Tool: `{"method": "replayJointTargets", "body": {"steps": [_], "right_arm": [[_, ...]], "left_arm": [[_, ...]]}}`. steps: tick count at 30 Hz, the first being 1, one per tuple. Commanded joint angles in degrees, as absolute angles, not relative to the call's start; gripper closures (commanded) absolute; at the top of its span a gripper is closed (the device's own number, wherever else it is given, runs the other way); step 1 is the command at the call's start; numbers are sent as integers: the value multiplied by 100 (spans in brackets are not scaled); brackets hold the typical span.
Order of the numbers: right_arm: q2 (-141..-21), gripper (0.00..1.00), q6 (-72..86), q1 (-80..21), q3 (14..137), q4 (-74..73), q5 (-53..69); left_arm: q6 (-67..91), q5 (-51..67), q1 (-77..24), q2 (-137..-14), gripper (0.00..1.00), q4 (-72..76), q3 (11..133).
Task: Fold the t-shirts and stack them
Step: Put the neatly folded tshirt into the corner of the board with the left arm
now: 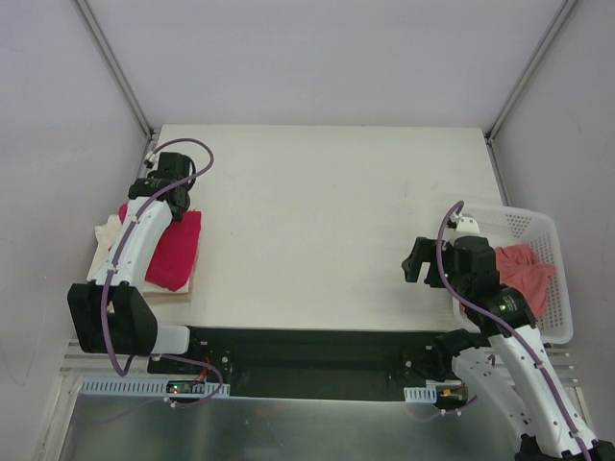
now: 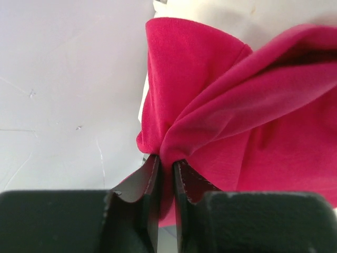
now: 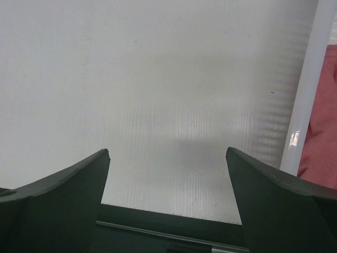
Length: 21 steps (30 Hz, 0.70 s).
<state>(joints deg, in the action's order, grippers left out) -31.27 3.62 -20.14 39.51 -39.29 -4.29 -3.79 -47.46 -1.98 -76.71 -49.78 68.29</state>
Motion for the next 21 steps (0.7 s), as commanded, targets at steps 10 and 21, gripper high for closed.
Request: {"method": "replayJointTargets", "body": {"steps": [10, 21], "right_arm": [[-3085, 3, 396, -2021, 3911, -3814, -325], [-3103, 3, 457, -2030, 3937, -3823, -430]], "left_arm": [[-88, -5027, 316, -7699, 1, -4790, 6785], [936, -4099, 316, -7216, 1, -5360, 7391]]}}
